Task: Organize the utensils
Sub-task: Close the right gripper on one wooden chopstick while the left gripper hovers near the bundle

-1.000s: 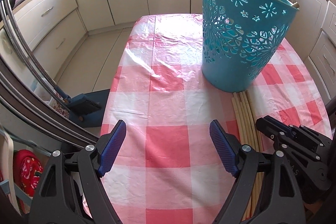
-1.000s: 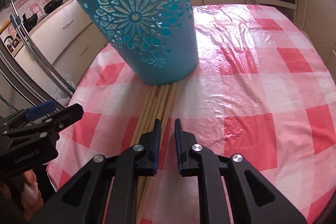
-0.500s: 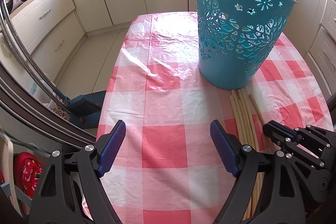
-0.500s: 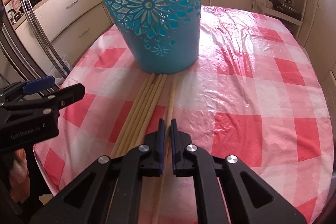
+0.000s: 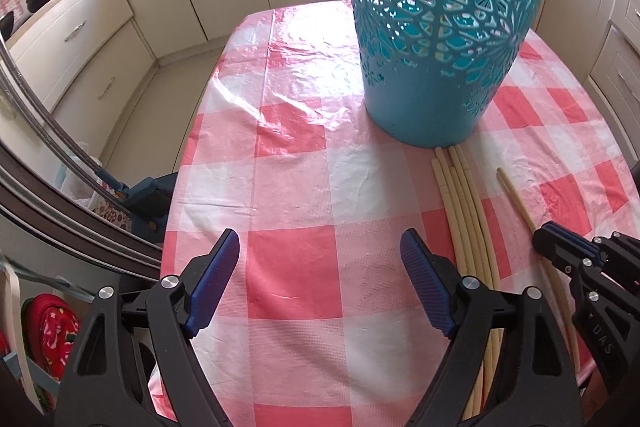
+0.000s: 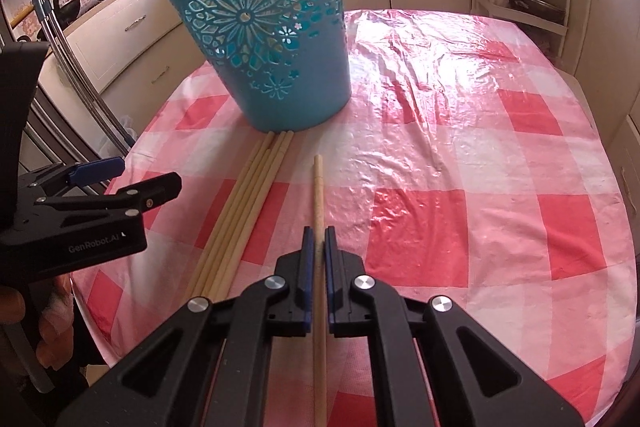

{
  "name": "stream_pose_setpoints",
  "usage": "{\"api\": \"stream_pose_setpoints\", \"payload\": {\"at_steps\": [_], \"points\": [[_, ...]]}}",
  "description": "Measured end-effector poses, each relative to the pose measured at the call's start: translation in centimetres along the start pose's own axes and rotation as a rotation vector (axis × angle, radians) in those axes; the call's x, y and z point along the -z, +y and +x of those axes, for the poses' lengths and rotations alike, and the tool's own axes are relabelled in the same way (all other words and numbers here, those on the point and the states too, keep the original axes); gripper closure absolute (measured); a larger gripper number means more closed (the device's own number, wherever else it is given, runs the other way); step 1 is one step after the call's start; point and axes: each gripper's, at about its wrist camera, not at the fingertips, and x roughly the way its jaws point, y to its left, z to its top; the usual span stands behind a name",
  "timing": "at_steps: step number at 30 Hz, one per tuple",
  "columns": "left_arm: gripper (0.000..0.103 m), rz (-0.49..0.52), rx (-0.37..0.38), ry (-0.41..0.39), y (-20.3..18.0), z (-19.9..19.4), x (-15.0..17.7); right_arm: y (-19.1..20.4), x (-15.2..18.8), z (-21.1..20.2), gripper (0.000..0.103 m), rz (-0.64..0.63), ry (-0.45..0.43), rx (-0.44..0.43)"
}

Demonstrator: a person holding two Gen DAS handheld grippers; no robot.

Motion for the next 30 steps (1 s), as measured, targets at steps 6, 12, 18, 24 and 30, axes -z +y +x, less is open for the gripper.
{"api": "stream_pose_setpoints", "payload": {"at_steps": [6, 12, 18, 24, 30], "points": [[0.024, 0.004, 0.008, 0.007, -0.4, 0.3, -0.2, 0.2, 0.1, 0.0, 0.097, -0.018, -0.019, 0.015], [0.024, -0.013, 0.034, 0.019, -0.5, 0.6, -0.4, 0.2, 0.2, 0.0, 0.097, -0.012, -0.031, 0.018], [0.024, -0.005, 0.04, 0.021, -0.9, 0.6, -0.5, 0.3, 0.3, 0.0, 0.097, -0.015, -0.033, 0.022], [0.024, 0.002, 0.037, 0.027, -1.2, 0.8, -0.4, 0.2, 0.2, -0.1, 0.097, -0.016, -0.034, 0.023], [0.021, 0.001, 0.024, 0.034, -1.2, 1.6, -0.3, 0.3, 0.2, -0.1, 0.097, -0.017, -0.034, 0.023]]}}
